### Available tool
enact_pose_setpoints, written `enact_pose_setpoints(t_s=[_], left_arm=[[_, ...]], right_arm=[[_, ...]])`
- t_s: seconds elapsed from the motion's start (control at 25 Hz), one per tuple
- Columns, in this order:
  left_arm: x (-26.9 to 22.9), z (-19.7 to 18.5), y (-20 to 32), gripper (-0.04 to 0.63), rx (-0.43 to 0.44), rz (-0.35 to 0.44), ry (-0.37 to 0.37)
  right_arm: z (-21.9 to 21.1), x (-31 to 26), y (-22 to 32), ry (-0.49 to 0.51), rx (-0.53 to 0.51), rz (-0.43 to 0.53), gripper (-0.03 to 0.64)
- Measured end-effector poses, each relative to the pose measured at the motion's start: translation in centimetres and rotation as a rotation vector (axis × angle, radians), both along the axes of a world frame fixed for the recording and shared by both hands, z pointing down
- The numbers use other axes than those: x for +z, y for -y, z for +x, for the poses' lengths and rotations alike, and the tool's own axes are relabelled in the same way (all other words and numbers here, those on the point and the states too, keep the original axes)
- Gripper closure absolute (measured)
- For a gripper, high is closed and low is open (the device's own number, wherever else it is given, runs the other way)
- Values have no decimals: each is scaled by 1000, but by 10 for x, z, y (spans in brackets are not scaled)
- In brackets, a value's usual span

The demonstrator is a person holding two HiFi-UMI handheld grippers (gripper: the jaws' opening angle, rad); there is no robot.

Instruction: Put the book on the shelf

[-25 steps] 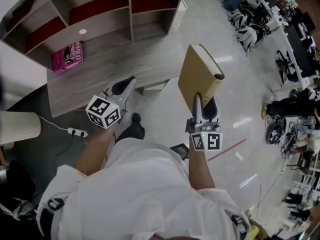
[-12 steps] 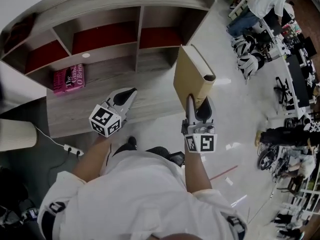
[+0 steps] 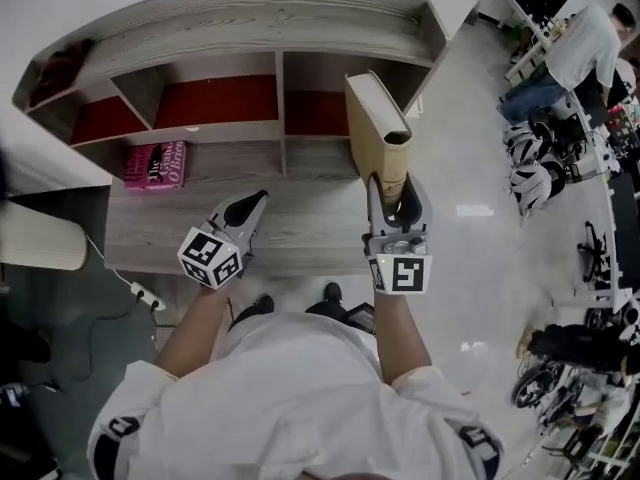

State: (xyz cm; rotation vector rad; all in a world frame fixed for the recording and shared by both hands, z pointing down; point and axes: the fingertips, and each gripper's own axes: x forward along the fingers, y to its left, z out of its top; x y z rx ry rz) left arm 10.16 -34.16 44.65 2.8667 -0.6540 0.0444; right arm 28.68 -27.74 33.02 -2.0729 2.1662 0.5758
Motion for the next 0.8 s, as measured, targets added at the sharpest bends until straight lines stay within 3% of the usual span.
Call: enact_pose_setpoints(t_s=[0.2, 0.32, 0.56, 0.8], left_arm=[[-14, 10, 4, 583, -106, 3, -3], [-15, 4, 6, 583, -144, 9, 20], [-13, -14, 2, 583, -216, 15, 35], [-13, -39, 1, 583, -282, 14, 32]], right_arm=[[3, 4, 43, -164, -67, -18, 419], [-1, 16, 72, -242, -58, -85, 419], [-25, 23, 119, -303, -86, -81, 419], [-34, 30, 145, -268, -81, -80, 419]])
